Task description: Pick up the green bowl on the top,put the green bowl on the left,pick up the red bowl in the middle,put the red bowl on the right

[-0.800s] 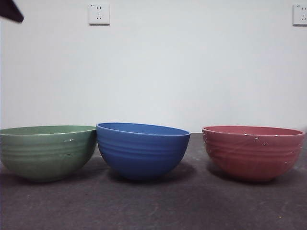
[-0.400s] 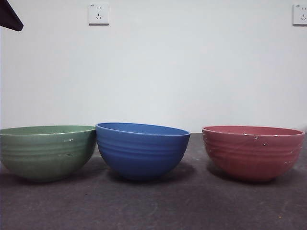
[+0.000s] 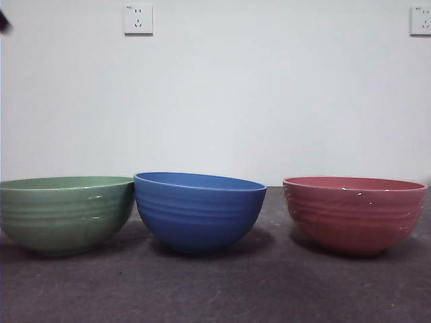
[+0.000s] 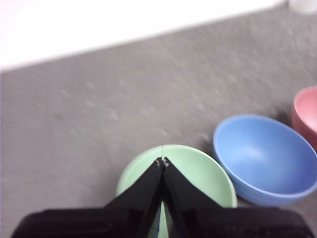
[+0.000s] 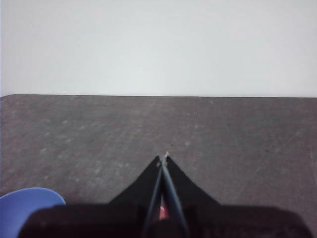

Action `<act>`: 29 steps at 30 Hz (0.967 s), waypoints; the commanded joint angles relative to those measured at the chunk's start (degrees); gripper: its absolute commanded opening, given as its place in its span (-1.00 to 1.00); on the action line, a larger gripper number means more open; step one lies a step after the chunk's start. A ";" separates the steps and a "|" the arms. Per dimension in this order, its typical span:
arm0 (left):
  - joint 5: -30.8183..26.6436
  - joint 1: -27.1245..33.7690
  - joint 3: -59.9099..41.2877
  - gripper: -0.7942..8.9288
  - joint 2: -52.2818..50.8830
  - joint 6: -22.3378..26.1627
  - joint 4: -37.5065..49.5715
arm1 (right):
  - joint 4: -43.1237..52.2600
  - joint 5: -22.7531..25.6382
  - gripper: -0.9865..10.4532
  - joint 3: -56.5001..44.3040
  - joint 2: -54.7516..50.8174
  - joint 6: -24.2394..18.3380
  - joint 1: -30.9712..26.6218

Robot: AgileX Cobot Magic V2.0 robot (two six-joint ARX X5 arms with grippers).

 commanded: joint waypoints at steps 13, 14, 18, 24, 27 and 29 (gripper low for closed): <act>-0.55 19.87 -22.18 -0.84 -26.62 -0.04 6.62 | -4.74 0.17 -0.86 -0.33 -0.02 0.52 0.02; -0.11 20.22 -24.06 -0.84 -27.04 -0.04 7.85 | -5.16 0.15 -0.86 -0.33 -0.02 0.52 0.02; 1.46 21.00 -30.86 -0.84 -28.30 -0.02 12.92 | -6.38 0.15 -0.86 -0.33 -0.02 0.52 0.02; 1.95 21.11 -35.32 -0.84 -28.72 -0.09 14.36 | -8.57 0.17 -0.86 -0.31 -0.02 0.52 0.02; 1.92 21.16 -35.78 -0.84 -28.72 -1.49 13.11 | -9.18 0.17 -0.86 -0.33 -0.02 0.52 0.02; 1.99 21.18 -35.78 -0.84 -28.72 -2.73 12.15 | -9.55 0.17 -0.86 -0.33 -0.02 0.52 0.02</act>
